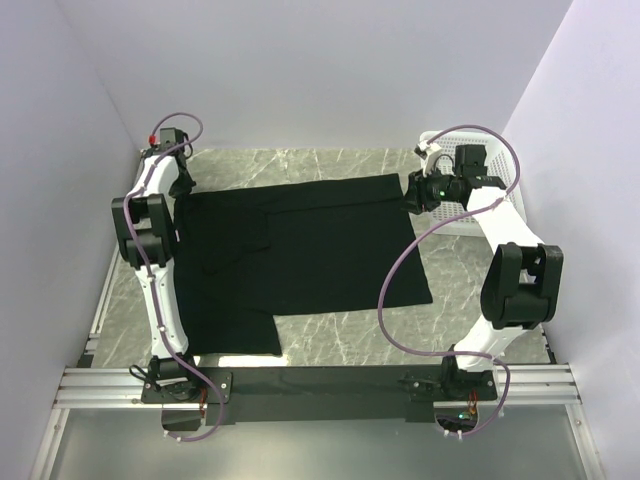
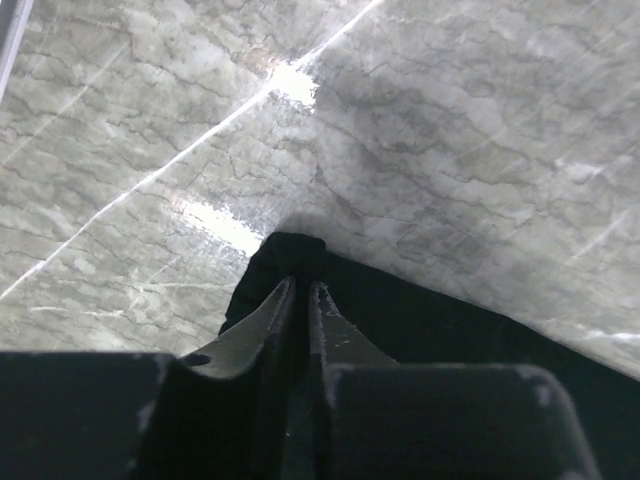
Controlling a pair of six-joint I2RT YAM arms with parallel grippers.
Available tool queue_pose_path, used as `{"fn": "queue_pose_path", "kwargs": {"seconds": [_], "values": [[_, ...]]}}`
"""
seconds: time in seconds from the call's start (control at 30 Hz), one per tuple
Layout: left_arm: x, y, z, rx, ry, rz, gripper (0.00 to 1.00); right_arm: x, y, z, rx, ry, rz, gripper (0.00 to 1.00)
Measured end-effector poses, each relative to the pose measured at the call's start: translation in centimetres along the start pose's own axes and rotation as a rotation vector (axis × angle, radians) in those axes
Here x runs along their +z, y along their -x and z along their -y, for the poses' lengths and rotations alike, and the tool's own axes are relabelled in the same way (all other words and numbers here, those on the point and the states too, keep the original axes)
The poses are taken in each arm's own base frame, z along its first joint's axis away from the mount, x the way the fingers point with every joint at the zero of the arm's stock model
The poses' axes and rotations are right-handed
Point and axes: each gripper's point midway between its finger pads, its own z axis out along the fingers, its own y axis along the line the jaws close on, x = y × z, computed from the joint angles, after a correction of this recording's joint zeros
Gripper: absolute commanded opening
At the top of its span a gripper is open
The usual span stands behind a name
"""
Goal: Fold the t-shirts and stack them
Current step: Fold the tshirt
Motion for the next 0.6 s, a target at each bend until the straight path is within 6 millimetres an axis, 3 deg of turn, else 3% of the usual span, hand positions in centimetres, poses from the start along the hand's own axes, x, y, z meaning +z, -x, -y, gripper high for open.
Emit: {"fn": "queue_pose_path", "kwargs": {"seconds": [0.07, 0.27, 0.5, 0.6], "values": [[0.1, -0.1, -0.1, 0.002, 0.008, -0.002, 0.01, 0.0, 0.1, 0.1, -0.001, -0.001, 0.001, 0.47], [0.3, 0.0, -0.2, -0.031, 0.017, 0.014, 0.01, 0.1, 0.2, 0.2, -0.001, -0.001, 0.002, 0.47], [-0.4, -1.9, -1.6, -0.27, -0.051, -0.01, 0.01, 0.1, 0.2, 0.2, -0.001, -0.001, 0.001, 0.47], [-0.5, -1.4, -2.6, -0.399, -0.102, -0.013, 0.01, 0.1, 0.2, 0.2, -0.002, -0.001, 0.002, 0.47]]}}
